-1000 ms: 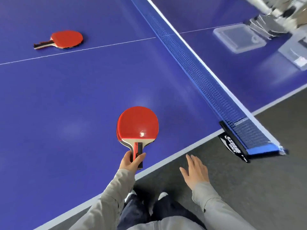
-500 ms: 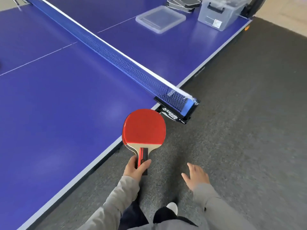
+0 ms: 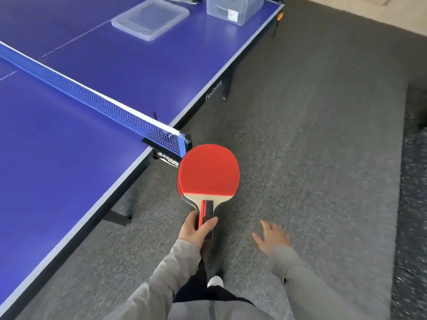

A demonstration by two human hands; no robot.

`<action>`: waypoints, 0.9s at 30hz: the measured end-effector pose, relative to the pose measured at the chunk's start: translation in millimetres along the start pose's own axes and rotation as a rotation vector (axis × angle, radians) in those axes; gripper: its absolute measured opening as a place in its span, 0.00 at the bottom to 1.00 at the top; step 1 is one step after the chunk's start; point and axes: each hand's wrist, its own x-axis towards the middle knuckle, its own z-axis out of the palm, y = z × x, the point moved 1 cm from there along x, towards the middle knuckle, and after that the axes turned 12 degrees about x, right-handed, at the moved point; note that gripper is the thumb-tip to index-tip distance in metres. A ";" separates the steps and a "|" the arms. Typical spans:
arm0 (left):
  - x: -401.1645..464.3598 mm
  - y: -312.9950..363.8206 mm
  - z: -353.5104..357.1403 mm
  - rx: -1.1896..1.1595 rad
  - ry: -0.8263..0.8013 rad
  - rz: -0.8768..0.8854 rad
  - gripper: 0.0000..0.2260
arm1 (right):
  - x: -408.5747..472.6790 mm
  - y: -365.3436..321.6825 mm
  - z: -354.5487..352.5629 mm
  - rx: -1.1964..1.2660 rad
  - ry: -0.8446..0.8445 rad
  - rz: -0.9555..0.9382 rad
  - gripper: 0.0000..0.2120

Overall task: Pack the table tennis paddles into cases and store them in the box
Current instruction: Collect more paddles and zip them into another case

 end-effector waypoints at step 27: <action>274.9 153.7 65.9 -0.282 0.333 -0.167 0.17 | 267.5 -99.9 -240.5 -0.197 0.001 -0.212 0.28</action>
